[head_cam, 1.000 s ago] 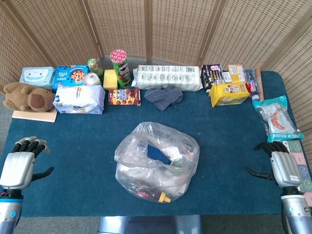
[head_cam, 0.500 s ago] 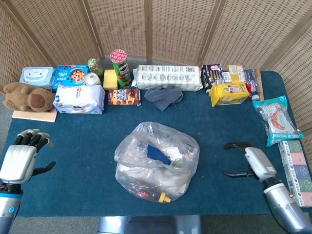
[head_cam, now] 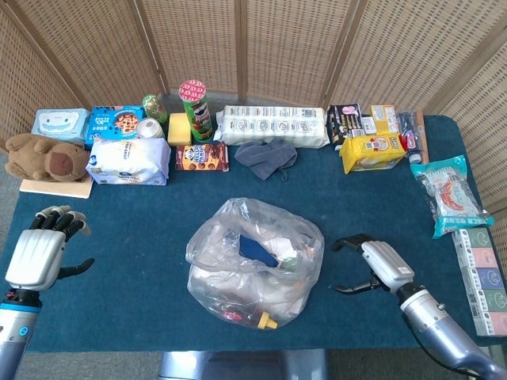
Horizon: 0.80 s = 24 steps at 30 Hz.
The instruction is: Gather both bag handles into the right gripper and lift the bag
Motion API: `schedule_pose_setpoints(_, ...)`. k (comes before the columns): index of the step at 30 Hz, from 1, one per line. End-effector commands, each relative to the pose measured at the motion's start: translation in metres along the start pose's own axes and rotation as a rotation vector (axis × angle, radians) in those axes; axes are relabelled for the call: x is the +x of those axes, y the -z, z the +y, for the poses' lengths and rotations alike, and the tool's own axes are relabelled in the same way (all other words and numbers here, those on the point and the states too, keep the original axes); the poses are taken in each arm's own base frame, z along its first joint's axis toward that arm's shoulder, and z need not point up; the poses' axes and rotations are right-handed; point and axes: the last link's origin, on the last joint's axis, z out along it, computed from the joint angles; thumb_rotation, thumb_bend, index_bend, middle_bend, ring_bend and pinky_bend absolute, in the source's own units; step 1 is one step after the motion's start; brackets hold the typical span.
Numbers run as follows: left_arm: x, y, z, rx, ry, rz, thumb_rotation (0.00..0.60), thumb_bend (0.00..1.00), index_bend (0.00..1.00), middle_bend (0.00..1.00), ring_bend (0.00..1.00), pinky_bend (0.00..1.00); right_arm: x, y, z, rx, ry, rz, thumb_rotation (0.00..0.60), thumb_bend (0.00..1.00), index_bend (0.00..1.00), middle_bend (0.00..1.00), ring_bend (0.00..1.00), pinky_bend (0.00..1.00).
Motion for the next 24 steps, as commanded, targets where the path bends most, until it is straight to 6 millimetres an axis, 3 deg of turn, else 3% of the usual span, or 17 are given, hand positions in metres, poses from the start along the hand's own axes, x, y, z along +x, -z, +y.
schedule_pose_setpoints(1, -0.002, -0.002, -0.001, -0.001, 0.001, -0.004, 0.475, 0.11, 0.44, 0.32, 0.19, 0.17, -0.002, -0.008, -0.009, 0.014, -0.007, -0.022, 0.439, 0.12, 0.29, 0.31, 0.24, 0.15)
schedule_pose_setpoints(10, 0.0, -0.008, -0.001, -0.021, -0.006, 0.007, 0.472, 0.11, 0.44, 0.32, 0.19, 0.17, -0.008, -0.02, -0.027, 0.019, -0.057, -0.062, 0.442, 0.11, 0.29, 0.3, 0.22, 0.12)
schedule_pose_setpoints(24, -0.006, -0.013, -0.005, -0.018, 0.002, -0.006, 0.475, 0.11, 0.44, 0.32, 0.19, 0.17, -0.01, -0.042, -0.073, 0.05, -0.377, -0.147, 0.439, 0.1, 0.33, 0.28, 0.16, 0.08)
